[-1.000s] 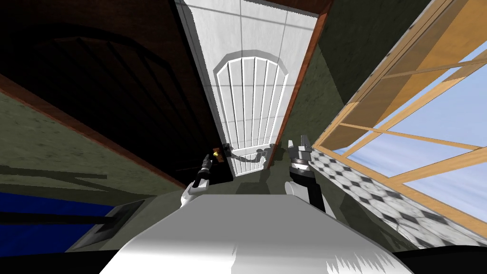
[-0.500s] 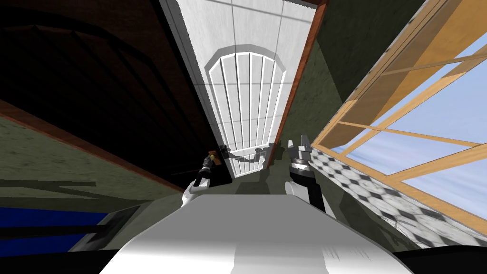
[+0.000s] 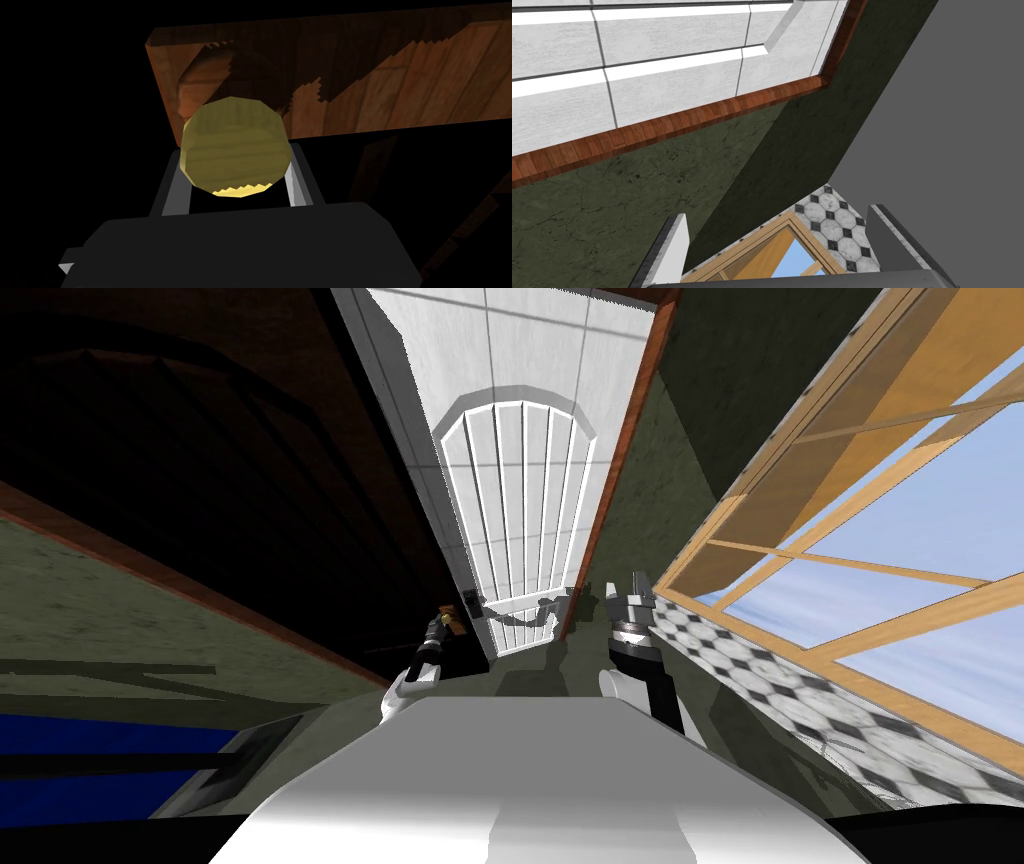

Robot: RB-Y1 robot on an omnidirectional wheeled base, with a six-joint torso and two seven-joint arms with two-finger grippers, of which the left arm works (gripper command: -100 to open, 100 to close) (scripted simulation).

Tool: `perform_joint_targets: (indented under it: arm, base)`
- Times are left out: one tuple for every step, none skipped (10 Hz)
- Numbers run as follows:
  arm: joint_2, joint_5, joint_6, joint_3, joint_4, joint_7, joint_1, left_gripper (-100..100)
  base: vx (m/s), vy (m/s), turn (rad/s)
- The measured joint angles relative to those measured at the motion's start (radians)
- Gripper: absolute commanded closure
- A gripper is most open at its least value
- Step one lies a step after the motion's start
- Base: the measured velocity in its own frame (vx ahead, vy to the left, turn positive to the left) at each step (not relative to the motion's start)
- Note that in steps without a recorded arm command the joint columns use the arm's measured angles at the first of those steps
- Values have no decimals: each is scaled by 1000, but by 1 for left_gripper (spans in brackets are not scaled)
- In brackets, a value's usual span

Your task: Pull the door open

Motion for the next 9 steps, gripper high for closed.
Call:
perform_joint_targets:
  arm:
    - [8, 1, -7, -2, 14, 5, 0, 100]
    - [21, 4, -11, -4, 23, 14, 5, 100]
    - [26, 4, -7, -8, 15, 20, 20, -100]
    - [30, 4, -5, -16, 5, 25, 24, -100]
    - [31, 3, -6, -27, -3, 30, 26, -100]
    - [33, 3, -9, -38, -10, 34, 29, -100]
    - [36, 2, -6, -49, -26, 40, 33, -100]
    - [38, 1, -10, -61, -29, 46, 34, -100]
    - [37, 0, -17, -71, -28, 49, 32, -100]
  base:
    - [-195, 89, -26]
    - [-189, 56, -55]
    - [-219, -6, -75]
    - [-205, -13, -47]
    - [-182, -12, -49]
    - [-204, -3, -69]
    - [-182, 4, -66]
    - [-166, 8, -52]
    - [-179, 22, -50]
